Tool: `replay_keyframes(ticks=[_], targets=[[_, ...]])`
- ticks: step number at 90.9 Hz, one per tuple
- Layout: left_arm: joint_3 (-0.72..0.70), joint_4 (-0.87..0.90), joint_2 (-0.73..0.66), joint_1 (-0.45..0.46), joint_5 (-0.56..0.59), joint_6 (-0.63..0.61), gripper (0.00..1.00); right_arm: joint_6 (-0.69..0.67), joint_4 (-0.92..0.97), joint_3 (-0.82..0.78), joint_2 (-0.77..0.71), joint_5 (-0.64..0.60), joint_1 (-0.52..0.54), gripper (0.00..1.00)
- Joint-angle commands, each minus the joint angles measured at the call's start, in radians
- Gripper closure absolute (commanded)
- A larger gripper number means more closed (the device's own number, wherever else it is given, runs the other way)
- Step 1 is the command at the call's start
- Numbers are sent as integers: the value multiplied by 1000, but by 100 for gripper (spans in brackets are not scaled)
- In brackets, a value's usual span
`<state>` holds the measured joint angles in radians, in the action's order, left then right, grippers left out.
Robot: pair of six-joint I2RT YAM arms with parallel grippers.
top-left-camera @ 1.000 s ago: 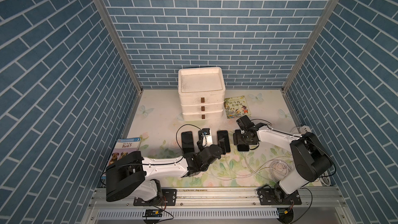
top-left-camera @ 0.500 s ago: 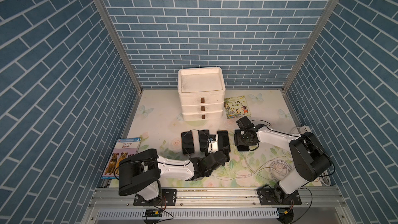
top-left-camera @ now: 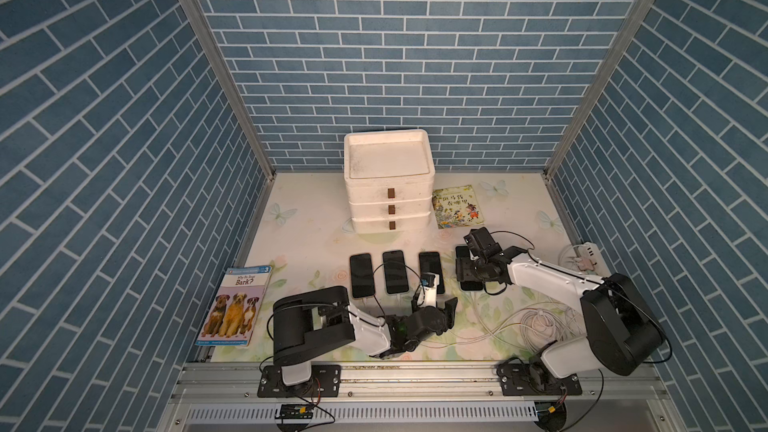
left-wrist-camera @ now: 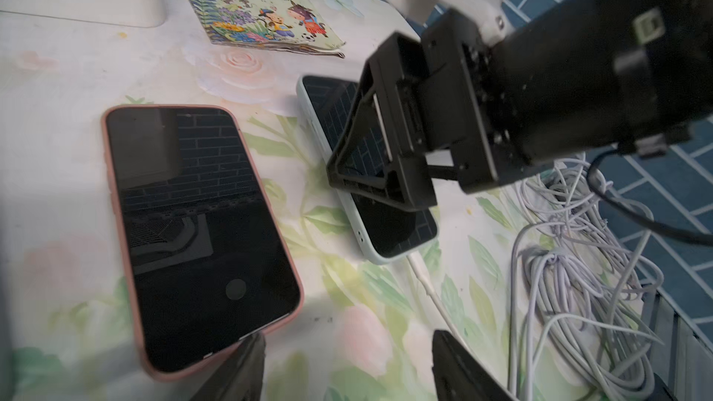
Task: Unplug the charging cable from the phone
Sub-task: Pick up the phone at the center of the board, then remove the charging cable from the phone.
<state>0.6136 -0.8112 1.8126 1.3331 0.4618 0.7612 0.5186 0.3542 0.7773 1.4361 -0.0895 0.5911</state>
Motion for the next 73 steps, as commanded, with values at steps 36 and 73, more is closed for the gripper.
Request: replay_keyframes(ticks=[36, 73], targets=[[60, -270, 179, 30, -177, -59, 26, 36, -124, -102, -206, -10, 4, 76], [117, -251, 244, 29, -220, -59, 35, 61, -192, -142, -286, -4, 4, 79]])
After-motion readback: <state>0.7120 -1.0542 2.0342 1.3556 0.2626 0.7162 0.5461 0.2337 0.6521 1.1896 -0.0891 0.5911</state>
